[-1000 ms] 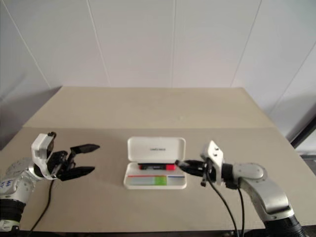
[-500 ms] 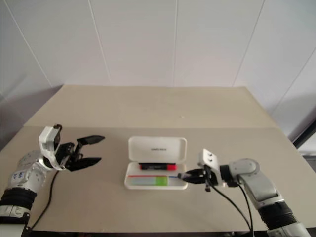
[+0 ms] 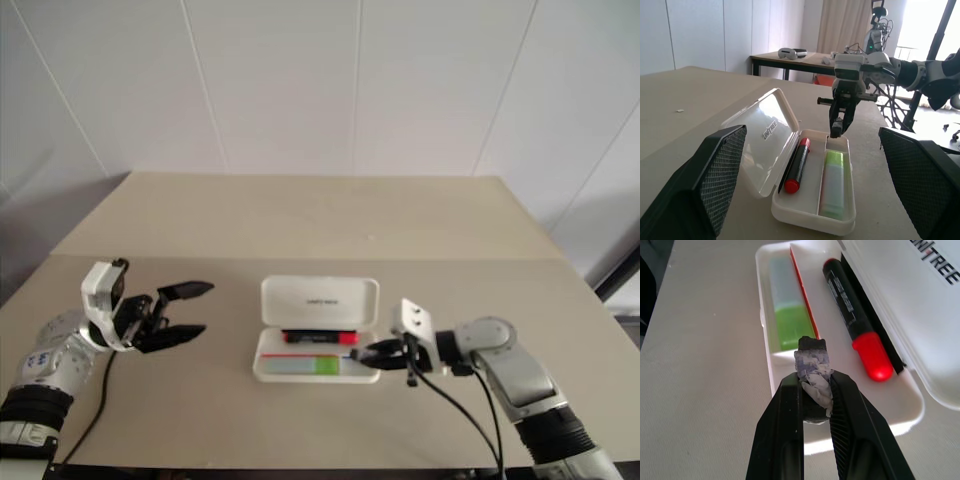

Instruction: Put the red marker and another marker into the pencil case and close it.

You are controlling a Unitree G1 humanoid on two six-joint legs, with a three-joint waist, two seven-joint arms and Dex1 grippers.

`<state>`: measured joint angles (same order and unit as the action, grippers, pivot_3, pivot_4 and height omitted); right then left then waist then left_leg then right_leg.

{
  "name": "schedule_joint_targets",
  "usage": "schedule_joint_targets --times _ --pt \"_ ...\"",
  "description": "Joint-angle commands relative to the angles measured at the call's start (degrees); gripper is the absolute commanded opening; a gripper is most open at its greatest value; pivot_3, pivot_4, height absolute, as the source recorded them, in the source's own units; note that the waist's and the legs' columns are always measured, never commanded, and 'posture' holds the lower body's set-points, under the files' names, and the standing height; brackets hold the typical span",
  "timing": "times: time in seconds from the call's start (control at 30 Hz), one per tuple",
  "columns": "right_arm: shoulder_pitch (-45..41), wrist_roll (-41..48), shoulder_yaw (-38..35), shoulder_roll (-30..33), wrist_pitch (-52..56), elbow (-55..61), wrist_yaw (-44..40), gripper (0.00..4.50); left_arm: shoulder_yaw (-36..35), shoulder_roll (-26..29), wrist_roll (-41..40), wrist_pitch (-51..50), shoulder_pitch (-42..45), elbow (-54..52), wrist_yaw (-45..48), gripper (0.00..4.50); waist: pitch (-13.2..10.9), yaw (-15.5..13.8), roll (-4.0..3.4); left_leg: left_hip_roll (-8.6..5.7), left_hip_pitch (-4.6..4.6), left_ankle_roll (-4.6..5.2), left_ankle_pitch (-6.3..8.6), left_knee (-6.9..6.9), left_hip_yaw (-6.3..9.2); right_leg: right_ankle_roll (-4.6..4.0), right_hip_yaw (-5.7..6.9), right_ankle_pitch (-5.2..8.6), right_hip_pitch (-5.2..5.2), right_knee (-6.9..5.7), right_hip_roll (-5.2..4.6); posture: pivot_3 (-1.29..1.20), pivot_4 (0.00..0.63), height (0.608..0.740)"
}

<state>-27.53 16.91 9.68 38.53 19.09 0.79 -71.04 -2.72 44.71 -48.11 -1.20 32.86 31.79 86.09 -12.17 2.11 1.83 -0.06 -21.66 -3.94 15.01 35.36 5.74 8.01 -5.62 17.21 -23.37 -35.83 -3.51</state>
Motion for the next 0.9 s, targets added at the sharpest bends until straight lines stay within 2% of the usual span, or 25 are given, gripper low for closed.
schedule_joint_targets --times 0.03,0.23,0.27,0.43,0.63,0.8,0.9 --pt "-0.31 -0.47 0.32 -0.42 -0.72 1.26 0.71 2.14 -0.57 0.65 -0.92 0.13 0.14 -1.38 6.41 4.50 0.00 -0.03 0.00 0.00 0.00 0.00 0.00 0.00 0.00 0.00 0.00 0.00 0.00 0.00 0.00 0.00 0.150 0.740" --pt "-0.06 0.00 -0.56 0.51 -0.47 2.12 0.78 4.28 -0.75 0.79 -0.81 0.39 0.31 -1.09 6.41 4.50 0.00 -0.17 0.00 -0.01 0.00 0.00 0.00 0.00 0.00 0.00 0.00 0.00 0.00 0.00 0.00 0.00 0.150 0.740" --pt "-0.09 0.13 -0.86 0.74 -0.43 2.33 0.78 4.46 -0.79 0.74 -0.73 0.50 0.47 -0.93 6.41 4.50 0.00 -0.17 0.00 -0.01 0.00 0.00 0.00 0.00 0.00 0.00 0.00 0.00 0.00 0.00 0.00 0.00 0.150 0.740" --pt "0.39 1.89 -2.66 1.94 0.58 4.73 0.95 4.46 -1.21 -0.18 0.82 2.57 2.31 1.38 6.41 4.50 0.00 -0.27 0.00 -0.01 0.00 0.00 0.00 0.00 0.00 0.00 0.00 0.00 -0.01 -0.01 0.00 0.00 0.150 0.740" --pt "2.68 9.55 -9.93 1.34 2.72 10.01 2.26 4.46 -1.91 -1.88 6.79 6.02 8.45 9.05 6.05 4.50 0.00 -0.44 0.00 -0.02 -0.02 0.00 0.00 0.02 0.00 0.00 0.01 0.00 -0.01 -0.01 0.00 0.00 0.150 0.740" --pt "3.97 16.13 -17.32 -1.61 -1.40 10.09 2.99 4.46 -3.01 -3.40 12.78 8.71 15.37 17.07 2.75 4.50 0.00 -0.50 0.02 -0.04 -0.10 0.01 0.00 0.16 0.03 0.02 0.04 -0.01 0.00 -0.02 0.00 0.00 0.150 0.740" --pt "4.60 16.56 -20.38 -1.55 -4.44 6.39 2.18 4.46 -2.36 -3.96 18.04 11.64 19.32 22.56 -0.06 4.50 0.00 -0.46 0.01 -0.05 -0.16 0.01 0.00 0.24 0.03 0.06 0.04 -0.03 -0.01 -0.04 0.00 0.00 0.150 0.740"
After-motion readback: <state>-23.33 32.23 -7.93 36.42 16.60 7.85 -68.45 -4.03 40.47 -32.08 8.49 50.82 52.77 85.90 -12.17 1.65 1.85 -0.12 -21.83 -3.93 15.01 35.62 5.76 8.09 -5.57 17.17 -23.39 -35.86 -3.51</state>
